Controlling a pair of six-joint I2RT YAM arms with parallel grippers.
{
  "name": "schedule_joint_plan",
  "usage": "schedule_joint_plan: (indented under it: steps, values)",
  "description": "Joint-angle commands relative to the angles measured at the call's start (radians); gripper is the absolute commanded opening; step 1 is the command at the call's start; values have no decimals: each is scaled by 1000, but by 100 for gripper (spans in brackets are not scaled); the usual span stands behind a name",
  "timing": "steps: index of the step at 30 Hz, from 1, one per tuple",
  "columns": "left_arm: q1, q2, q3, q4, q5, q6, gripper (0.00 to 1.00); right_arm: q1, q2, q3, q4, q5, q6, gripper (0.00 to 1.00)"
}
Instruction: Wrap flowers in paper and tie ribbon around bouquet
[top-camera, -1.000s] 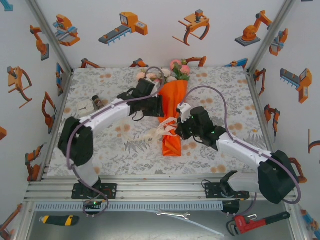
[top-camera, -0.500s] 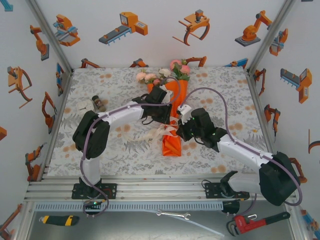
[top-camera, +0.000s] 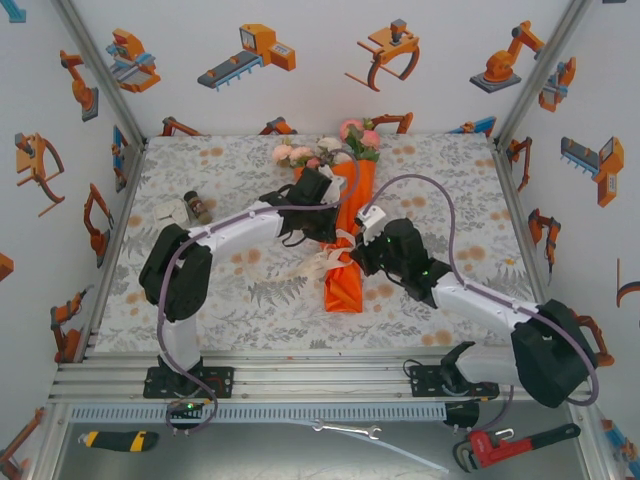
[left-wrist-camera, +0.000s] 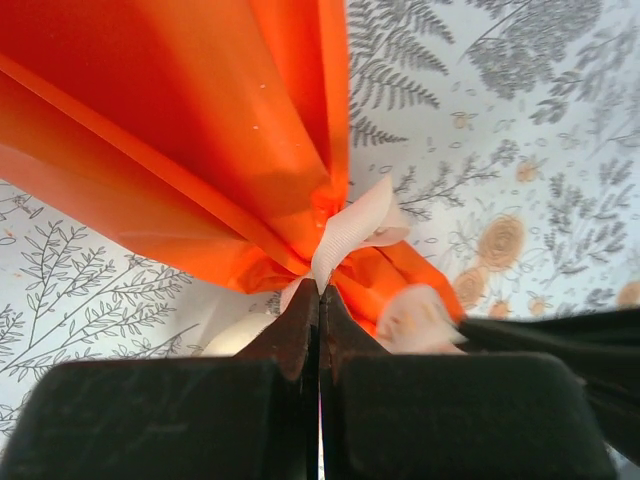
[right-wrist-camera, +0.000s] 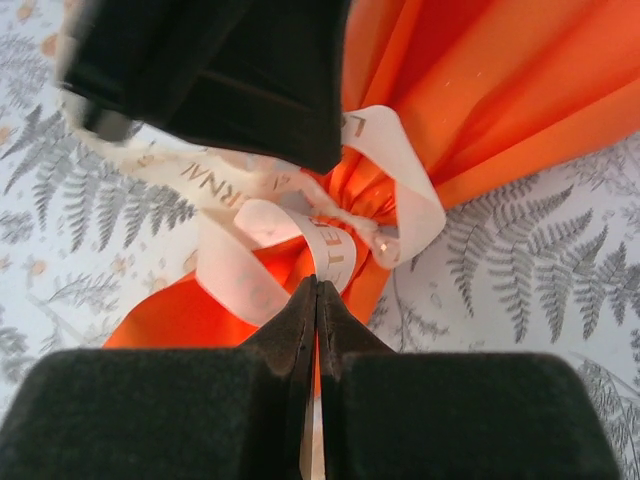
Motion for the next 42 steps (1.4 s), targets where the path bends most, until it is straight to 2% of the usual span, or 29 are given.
schedule_joint_plan:
  steps: [1,4,12,17,22,25,29,31,33,36,38,42]
  values:
    - [-2,-63,-19,3,38,-42,0,8,52,-59,309,97,-55,8]
    - [-2,-81,-44,-6,30,-53,0,8,90,-59,370,154,-89,10]
    - [-2,-93,-77,25,45,-100,1,17,160,-58,484,154,-102,18]
    - [-1,-93,-75,38,64,-107,2,20,202,-48,494,186,-122,39]
    - [1,-96,-80,26,58,-104,2,20,181,-65,486,206,-143,55]
    - [2,-102,-88,33,57,-103,2,17,111,-49,382,171,-32,60]
    - [3,-102,-84,38,70,-103,2,17,33,61,42,170,208,59]
    - [3,-102,-81,39,69,-104,2,17,10,106,-117,225,399,55]
    - [2,-101,-79,38,64,-103,2,17,-9,139,-287,266,681,47]
    - [5,-100,-76,39,65,-105,2,33,-19,132,-361,224,934,45]
    - [7,-94,-71,43,67,-106,2,51,-16,116,-337,224,994,45]
    - [7,-82,-58,35,75,-107,3,66,22,147,-363,232,991,43]
